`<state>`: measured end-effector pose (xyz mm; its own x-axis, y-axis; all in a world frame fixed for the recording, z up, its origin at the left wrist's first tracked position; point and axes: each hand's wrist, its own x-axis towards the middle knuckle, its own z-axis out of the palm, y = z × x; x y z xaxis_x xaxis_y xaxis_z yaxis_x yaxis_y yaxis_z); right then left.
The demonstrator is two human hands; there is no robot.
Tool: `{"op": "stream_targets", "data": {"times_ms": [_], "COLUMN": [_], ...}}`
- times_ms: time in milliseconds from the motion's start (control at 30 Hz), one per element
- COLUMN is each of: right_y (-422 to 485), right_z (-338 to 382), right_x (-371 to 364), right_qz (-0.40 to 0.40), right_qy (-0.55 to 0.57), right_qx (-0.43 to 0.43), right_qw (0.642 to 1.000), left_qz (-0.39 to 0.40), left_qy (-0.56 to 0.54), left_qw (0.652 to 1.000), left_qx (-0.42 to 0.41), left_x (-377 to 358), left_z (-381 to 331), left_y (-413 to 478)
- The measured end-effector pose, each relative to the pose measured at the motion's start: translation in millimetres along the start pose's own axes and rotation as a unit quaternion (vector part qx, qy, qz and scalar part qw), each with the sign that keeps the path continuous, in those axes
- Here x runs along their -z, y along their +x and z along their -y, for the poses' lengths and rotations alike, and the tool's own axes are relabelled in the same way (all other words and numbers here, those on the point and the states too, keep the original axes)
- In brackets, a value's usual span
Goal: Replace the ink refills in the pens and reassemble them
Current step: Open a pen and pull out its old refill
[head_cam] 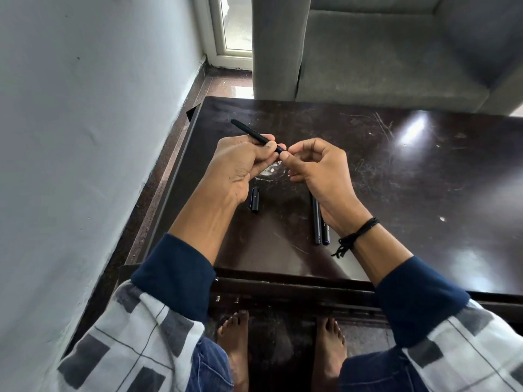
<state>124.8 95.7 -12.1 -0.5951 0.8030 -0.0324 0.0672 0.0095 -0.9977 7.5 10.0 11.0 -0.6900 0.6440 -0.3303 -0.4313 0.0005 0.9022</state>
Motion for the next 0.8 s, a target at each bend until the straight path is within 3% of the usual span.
{"op": "stream_targets", "data": {"times_ms": [800], "right_y": [0.5], "right_z": [0.7], "right_x": [-1.2], "right_qz": [-0.018], "right_qy": [-0.002], "right_qx": [-0.005], "right_qw": [1.0], "left_qz": [-0.005], "left_qy": [-0.003], "left_qw": [1.0], "left_qx": [-0.001], "left_x": [0.3], "left_z": [-1.6], "left_y": [0.6]}}
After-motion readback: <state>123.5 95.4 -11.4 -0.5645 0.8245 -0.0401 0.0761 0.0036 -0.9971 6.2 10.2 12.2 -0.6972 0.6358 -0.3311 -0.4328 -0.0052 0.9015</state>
